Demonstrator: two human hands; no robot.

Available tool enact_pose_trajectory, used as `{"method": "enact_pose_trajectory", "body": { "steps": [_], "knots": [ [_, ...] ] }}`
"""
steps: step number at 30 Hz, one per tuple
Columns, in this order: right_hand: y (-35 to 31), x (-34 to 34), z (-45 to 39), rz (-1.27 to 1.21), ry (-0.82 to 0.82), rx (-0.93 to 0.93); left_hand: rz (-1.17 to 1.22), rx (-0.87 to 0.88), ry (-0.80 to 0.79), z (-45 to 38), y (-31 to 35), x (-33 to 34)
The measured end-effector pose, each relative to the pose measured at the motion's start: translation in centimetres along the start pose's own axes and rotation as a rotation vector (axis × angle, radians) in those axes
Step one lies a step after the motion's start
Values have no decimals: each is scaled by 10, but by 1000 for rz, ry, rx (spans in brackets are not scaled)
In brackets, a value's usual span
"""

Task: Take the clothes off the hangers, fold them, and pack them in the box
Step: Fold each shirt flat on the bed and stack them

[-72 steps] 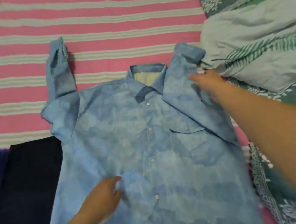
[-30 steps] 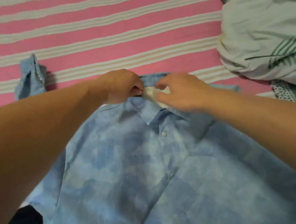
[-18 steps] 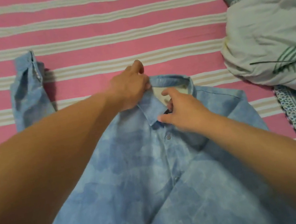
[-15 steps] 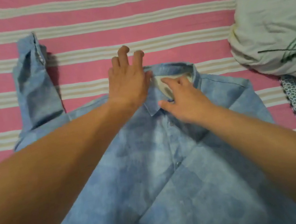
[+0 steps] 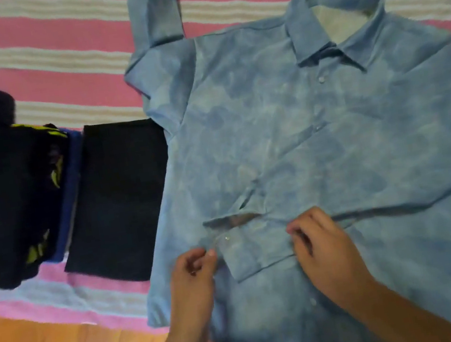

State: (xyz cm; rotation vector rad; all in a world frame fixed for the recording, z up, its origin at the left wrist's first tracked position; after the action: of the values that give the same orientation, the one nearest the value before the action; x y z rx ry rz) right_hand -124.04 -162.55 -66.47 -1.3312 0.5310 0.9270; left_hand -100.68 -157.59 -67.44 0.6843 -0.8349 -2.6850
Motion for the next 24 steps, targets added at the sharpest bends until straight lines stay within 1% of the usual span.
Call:
{"method": "enact_pose_trajectory", "body": {
  "steps": [2, 4, 8, 10, 12, 14, 15, 17, 19, 20, 24],
  "knots": [
    [-21, 13, -11, 43, -3, -125, 2, -23, -22, -5, -4, 12],
    [-39, 25, -31, 98, -42, -251, 35, -34, -2, -6, -4, 21],
    [-53, 52, -76, 269, -201, -449, 14, -20, 163, 7, -3, 28],
    [-54, 60, -87, 285, -229, -547, 42, -28, 178, 12, -8, 34],
    [-54, 63, -91, 252, -237, -616, 123, -44, 180, 17, -12, 42],
    [-55, 61, -91, 232, -238, -618, 283, -80, 195, 20, -16, 47],
    [-55, 59, -91, 236, -232, -610, 372, -103, 168, 22, -17, 49],
    [-53, 57, -87, 252, -209, -619, 526, -154, 18, 27, -17, 49],
    [-52, 50, -78, 249, -170, -640, 679, -250, -141, 30, -15, 45],
    [-52, 47, -73, 240, -137, -650, 746, -285, -181, 32, -14, 42],
    [-54, 41, -55, 156, 4, -712, 793, -318, -180, 35, -9, 28]
  ]
}}
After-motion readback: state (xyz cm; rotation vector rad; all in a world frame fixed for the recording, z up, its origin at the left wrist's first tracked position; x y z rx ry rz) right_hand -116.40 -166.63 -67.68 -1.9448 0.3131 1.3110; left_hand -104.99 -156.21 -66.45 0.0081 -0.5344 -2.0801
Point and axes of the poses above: each hand's wrist, its own z-axis away from the middle knuckle, its own x-axis out of the palm, y = z × x, the point moved 2 cm from there along -z, towards the middle knuckle, and after that the axes turned 10 degrees about z, right-handed, at the moved point
